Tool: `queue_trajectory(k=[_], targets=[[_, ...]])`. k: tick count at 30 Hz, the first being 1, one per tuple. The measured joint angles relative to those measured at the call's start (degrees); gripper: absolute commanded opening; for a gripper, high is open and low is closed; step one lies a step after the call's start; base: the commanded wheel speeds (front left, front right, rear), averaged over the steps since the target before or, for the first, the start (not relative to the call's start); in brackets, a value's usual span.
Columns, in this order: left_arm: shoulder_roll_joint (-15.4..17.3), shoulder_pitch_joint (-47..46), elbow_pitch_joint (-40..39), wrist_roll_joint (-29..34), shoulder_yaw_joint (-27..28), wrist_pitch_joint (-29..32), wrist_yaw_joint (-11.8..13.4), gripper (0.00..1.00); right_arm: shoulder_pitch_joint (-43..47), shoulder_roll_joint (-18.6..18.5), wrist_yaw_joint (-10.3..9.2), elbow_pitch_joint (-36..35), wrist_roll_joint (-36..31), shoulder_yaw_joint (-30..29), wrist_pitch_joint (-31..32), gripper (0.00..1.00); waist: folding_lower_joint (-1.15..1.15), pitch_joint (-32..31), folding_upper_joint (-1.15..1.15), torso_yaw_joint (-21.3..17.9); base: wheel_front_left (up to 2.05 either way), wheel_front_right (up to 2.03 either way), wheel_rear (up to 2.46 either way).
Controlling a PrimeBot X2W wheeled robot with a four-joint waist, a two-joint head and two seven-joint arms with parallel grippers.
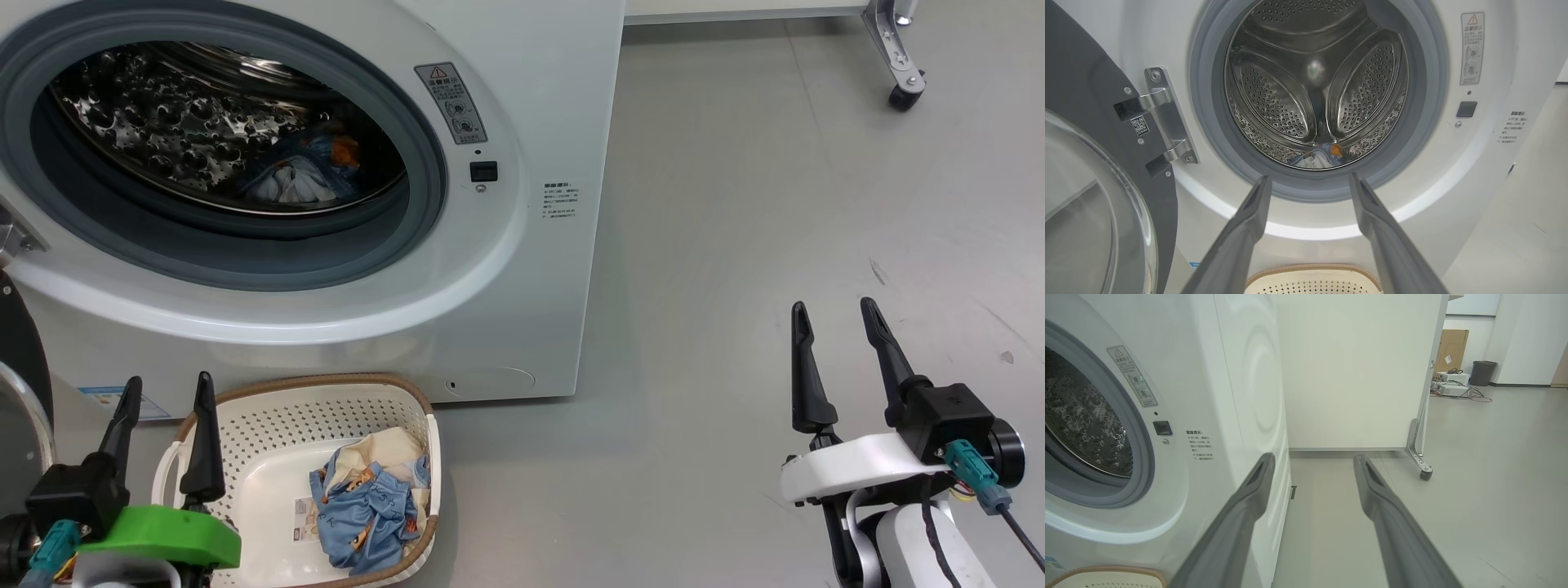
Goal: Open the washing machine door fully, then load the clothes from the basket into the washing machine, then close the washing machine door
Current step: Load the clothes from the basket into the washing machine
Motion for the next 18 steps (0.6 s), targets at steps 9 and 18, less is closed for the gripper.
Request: queue_trajectory(k=[9,18], targets=[[-1.04,1.25,-1.76,0.77,0.85,0.0,0.0,1.0,0.84,-0.02,0.07,-0.62,-0.01,-0.1,0.0,1.0,0.0,0.13,0.0,-0.08,0.0,0.0,0.0],[-1.54,1.82,-2.97,1.16,1.26,0.0,-0.07,1.0,0.84,-0.07,0.4,-0.81,-0.01,-0.24,0.0,1.0,0.0,0.45,0.0,-0.01,0.0,0.0,0.0]])
